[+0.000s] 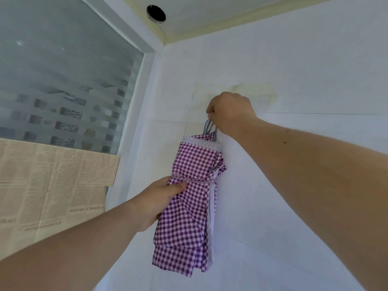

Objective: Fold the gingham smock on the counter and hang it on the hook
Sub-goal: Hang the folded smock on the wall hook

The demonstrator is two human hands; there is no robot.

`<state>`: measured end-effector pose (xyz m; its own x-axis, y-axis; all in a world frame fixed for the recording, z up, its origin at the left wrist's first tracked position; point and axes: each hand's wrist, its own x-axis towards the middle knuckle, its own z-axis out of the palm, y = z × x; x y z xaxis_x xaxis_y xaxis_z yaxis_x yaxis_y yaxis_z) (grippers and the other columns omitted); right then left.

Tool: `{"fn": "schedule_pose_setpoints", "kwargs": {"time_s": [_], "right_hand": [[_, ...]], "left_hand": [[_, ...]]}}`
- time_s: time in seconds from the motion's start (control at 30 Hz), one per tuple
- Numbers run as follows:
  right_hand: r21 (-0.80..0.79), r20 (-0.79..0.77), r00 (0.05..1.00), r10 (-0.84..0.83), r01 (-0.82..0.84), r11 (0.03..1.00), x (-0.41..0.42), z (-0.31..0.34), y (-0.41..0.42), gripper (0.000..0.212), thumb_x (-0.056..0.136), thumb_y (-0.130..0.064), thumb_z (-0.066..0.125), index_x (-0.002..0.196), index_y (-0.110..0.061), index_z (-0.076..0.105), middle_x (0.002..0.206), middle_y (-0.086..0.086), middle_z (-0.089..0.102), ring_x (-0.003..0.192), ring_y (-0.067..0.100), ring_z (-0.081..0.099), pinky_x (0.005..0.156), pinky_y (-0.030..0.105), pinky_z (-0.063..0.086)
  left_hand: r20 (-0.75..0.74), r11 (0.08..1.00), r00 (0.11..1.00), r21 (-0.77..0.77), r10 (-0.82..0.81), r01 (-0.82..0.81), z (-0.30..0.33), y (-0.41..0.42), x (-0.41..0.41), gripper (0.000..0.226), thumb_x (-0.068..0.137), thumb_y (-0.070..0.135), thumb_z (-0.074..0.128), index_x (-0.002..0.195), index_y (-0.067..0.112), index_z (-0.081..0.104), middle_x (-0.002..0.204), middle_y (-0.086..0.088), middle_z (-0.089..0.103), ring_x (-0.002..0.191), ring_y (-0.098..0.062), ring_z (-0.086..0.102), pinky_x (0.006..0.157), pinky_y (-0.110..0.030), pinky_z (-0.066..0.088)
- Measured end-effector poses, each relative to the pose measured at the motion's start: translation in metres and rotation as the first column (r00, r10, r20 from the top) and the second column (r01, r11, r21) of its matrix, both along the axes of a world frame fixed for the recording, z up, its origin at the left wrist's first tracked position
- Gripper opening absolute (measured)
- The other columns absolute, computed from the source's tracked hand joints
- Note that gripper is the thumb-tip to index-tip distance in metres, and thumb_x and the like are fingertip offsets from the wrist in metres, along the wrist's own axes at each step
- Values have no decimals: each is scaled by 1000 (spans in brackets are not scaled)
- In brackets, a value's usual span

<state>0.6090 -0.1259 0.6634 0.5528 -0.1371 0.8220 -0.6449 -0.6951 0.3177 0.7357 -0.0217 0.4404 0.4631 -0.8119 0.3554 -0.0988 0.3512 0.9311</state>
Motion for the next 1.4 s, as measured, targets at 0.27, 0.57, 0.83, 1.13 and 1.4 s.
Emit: {"fn": "schedule_pose_setpoints", "kwargs": {"time_s": [0.27, 0.57, 0.83, 1.13, 1.4], "right_hand": [[-105, -7, 999, -47, 46, 993, 4, 10, -7, 27, 100, -46, 60, 116, -27, 72, 113, 4, 65, 107, 29, 60, 84, 38, 43], [-38, 188, 979, 82, -76, 996, 1, -32, -6, 55, 91, -52, 67, 133, -20, 50, 125, 5, 56, 116, 29, 53, 97, 44, 37], [704, 86, 976, 202, -203, 681, -47, -162, 23, 53, 96, -66, 50, 96, -13, 59, 81, -1, 64, 74, 18, 66, 63, 36, 55], [881, 399, 864, 307, -454, 131, -48, -219, 21, 11, 97, -32, 71, 91, -23, 69, 91, -4, 74, 77, 7, 68, 53, 12, 51], [839, 509, 808, 296, -543, 40, -46, -238, 24, 11, 96, -33, 72, 87, -29, 70, 76, -17, 70, 62, -2, 68, 49, 8, 48]], "left_hand": [[-72, 1000, 997, -12, -9, 8, -7, -12, 7, 36, 103, 42, 65, 135, 24, 68, 122, 0, 79, 112, -22, 76, 108, -43, 53], [-87, 999, 996, -35, 23, -26, -16, -15, 4, 39, 101, 46, 67, 135, 26, 68, 120, 4, 79, 111, -19, 76, 107, -41, 53], [-97, 999, 995, 41, -26, 30, -39, -9, -3, 53, 97, 57, 66, 138, 23, 67, 125, 1, 78, 116, -21, 74, 113, -44, 50], [-46, 991, 999, 135, -15, 21, -47, 18, -14, 58, 91, 57, 72, 138, 25, 66, 123, -3, 78, 116, -26, 74, 111, -49, 52], [4, 996, 999, 78, 38, -38, -54, 31, -15, 53, 94, 54, 71, 139, 27, 65, 125, -1, 78, 116, -24, 74, 110, -47, 53]]}}
